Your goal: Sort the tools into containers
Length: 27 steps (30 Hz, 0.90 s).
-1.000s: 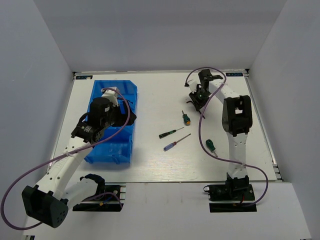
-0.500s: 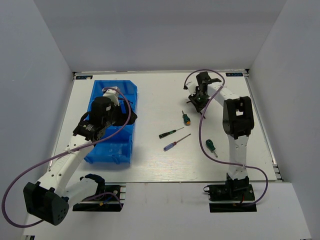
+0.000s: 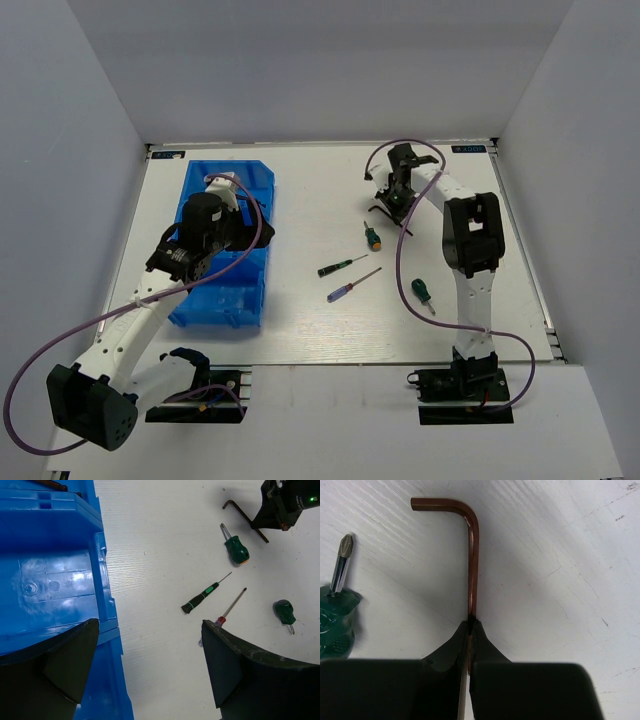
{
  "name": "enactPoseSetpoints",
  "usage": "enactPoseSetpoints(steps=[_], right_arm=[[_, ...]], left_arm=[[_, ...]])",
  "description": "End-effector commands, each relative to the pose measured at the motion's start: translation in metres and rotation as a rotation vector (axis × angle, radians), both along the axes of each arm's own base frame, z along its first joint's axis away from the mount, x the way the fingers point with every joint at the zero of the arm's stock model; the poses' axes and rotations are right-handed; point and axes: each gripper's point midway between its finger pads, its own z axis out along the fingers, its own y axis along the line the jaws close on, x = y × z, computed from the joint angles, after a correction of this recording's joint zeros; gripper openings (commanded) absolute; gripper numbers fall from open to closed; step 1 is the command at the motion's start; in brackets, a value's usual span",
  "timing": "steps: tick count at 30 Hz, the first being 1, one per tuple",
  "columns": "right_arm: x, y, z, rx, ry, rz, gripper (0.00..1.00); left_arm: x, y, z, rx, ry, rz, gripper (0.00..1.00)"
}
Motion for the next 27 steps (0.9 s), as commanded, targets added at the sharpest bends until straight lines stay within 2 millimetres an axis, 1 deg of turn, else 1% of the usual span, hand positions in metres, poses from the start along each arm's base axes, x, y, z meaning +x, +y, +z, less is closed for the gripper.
enactPoseSetpoints(steps=[1, 2, 3, 4, 5, 6, 7, 8, 9, 10, 11, 12, 13, 14, 15, 16, 17, 18, 19, 20, 21, 22, 23, 24, 25, 26, 27], right_arm=[[-0.038, 0.0, -0.033, 0.011, 0.198, -0.003, 0.0], [-0.035, 0.004, -0.029, 0.031, 0.189, -0.01, 0.0], [-0.03, 0.016, -0.021, 0.103, 0.169, 0.0, 0.0], [-0.025, 0.023, -0.006, 0.143, 0.137, -0.004, 0.0], [-0.02, 0.034, 0.003, 0.203, 0.113, 0.002, 0.0], [-0.017, 0.045, 0.02, 0.268, 0.094, -0.003, 0.0], [-0.013, 0.054, 0.029, 0.31, 0.073, -0.005, 0.0], [-0.007, 0.061, 0.045, 0.355, 0.034, 0.001, 0.0], [-0.009, 0.081, 0.06, 0.448, 0.042, 0.02, 0.0], [-0.002, 0.091, 0.071, 0.501, 0.013, 0.027, 0.0], [-0.001, 0.098, 0.085, 0.544, -0.008, 0.042, 0.0], [-0.007, 0.118, 0.098, 0.637, 0.02, 0.061, 0.0], [0.002, 0.129, 0.109, 0.678, -0.03, 0.093, 0.0], [0.003, 0.142, 0.116, 0.716, -0.026, 0.1, 0.0], [0.001, 0.155, 0.121, 0.736, -0.026, 0.121, 0.0], [0.016, 0.167, 0.139, 0.771, -0.082, 0.154, 0.0], [0.016, 0.18, 0.136, 0.791, -0.072, 0.176, 0.0], [0.018, 0.192, 0.145, 0.825, -0.075, 0.168, 0.0], [0.029, 0.204, 0.159, 0.854, -0.111, 0.186, 0.0], [0.034, 0.222, 0.163, 0.909, -0.118, 0.191, 0.0], [0.034, 0.233, 0.16, 0.929, -0.113, 0.198, 0.0], [0.035, 0.249, 0.175, 0.96, -0.146, 0.231, 0.0], [0.046, 0.263, 0.179, 1.025, -0.173, 0.234, 0.0], [0.042, 0.277, 0.184, 1.051, -0.183, 0.257, 0.0], [0.044, 0.285, 0.188, 1.075, -0.202, 0.267, 0.0], [0.041, 0.306, 0.205, 1.123, -0.25, 0.307, 0.0], [0.041, 0.326, 0.195, 1.139, -0.263, 0.336, 0.0]], left_arm=[[-0.001, -0.005, 0.013, -0.023, -0.03, -0.02, 0.94], [-0.001, -0.005, 0.02, -0.03, -0.047, -0.02, 0.94], [-0.001, -0.005, 0.02, -0.03, -0.047, -0.02, 0.94], [-0.003, -0.005, 0.018, -0.026, -0.039, -0.02, 0.94], [-0.002, -0.005, 0.022, -0.03, -0.047, -0.02, 0.94], [-0.002, -0.005, 0.022, -0.03, -0.047, -0.02, 0.94], [0.0, -0.005, 0.024, -0.033, -0.057, -0.02, 0.94], [0.001, -0.008, 0.031, -0.045, -0.074, -0.028, 0.94], [0.001, -0.008, 0.031, -0.045, -0.074, -0.028, 0.94], [0.001, -0.01, 0.04, -0.059, -0.1, -0.038, 0.94], [0.001, -0.012, 0.043, -0.067, -0.108, -0.046, 0.94], [0.001, -0.012, 0.043, -0.067, -0.108, -0.047, 0.94], [0.001, -0.013, 0.053, -0.081, -0.135, -0.055, 0.94], [0.002, -0.014, 0.057, -0.085, -0.144, -0.055, 0.94], [0.001, -0.015, 0.057, -0.088, -0.143, -0.064, 0.94], [0.002, -0.015, 0.062, -0.092, -0.153, -0.064, 0.94], [0.002, -0.015, 0.068, -0.096, -0.164, -0.064, 0.94], [0.001, -0.015, 0.076, -0.103, -0.184, -0.064, 0.94], [0.001, -0.015, 0.076, -0.103, -0.185, -0.064, 0.94], [0.001, -0.015, 0.079, -0.104, -0.186, -0.064, 0.94], [-0.001, -0.012, 0.085, -0.103, -0.196, -0.055, 0.94], [-0.001, -0.012, 0.085, -0.103, -0.196, -0.055, 0.94], [-0.004, -0.011, 0.089, -0.106, -0.203, -0.055, 0.94], [-0.004, -0.009, 0.09, -0.1, -0.201, -0.045, 0.94], [-0.004, -0.009, 0.09, -0.1, -0.201, -0.045, 0.94], [-0.007, -0.006, 0.09, -0.095, -0.198, -0.036, 0.94], [-0.007, -0.004, 0.092, -0.09, -0.195, -0.028, 0.94]])
